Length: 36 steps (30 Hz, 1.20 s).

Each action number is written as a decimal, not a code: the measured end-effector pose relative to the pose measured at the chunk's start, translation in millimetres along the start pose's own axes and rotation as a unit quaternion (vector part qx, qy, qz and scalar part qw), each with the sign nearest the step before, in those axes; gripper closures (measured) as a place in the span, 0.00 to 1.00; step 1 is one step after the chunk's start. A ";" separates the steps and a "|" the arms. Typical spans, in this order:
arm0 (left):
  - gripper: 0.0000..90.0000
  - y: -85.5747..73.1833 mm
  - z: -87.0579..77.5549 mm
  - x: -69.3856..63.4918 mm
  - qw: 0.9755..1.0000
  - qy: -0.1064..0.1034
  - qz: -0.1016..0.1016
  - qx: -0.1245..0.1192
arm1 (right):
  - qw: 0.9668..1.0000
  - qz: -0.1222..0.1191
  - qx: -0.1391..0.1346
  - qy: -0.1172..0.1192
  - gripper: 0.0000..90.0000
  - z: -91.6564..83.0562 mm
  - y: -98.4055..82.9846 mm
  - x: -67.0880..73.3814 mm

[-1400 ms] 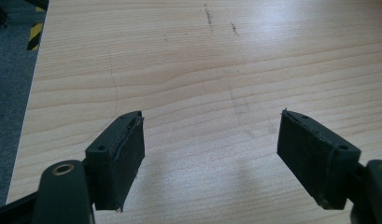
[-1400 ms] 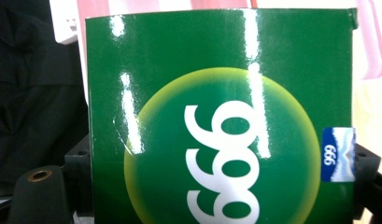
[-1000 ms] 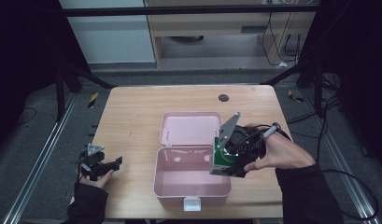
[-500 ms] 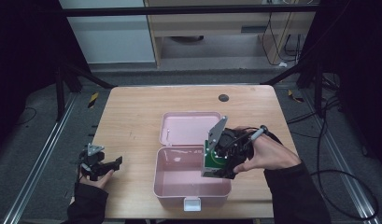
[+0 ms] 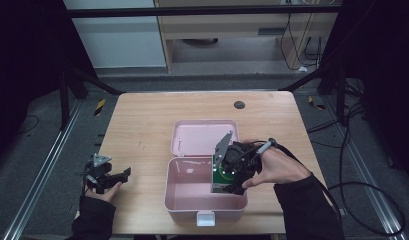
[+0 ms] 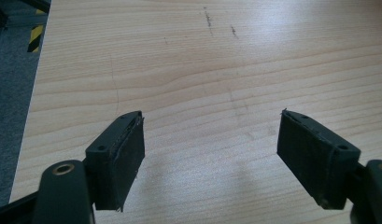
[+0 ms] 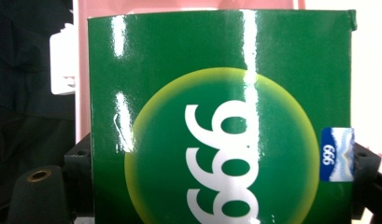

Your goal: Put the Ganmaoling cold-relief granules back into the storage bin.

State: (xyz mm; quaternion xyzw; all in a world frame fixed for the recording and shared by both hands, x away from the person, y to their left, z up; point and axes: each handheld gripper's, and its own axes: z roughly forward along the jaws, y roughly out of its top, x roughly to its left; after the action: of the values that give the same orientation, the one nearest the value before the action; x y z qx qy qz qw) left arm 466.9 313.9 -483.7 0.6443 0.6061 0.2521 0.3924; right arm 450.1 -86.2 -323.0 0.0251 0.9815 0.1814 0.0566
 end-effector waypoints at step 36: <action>0.25 0.3 0.0 -0.6 1.000 -0.001 0.002 -0.003 | 0.999 -0.010 0.020 0.022 0.17 53.9 -7.7 0.7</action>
State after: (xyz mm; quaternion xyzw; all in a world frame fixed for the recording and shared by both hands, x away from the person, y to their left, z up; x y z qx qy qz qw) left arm 467.0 313.3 -483.3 0.6444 0.6038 0.2540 0.3945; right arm 455.7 -74.3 -375.9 0.0128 0.9862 0.1613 0.0358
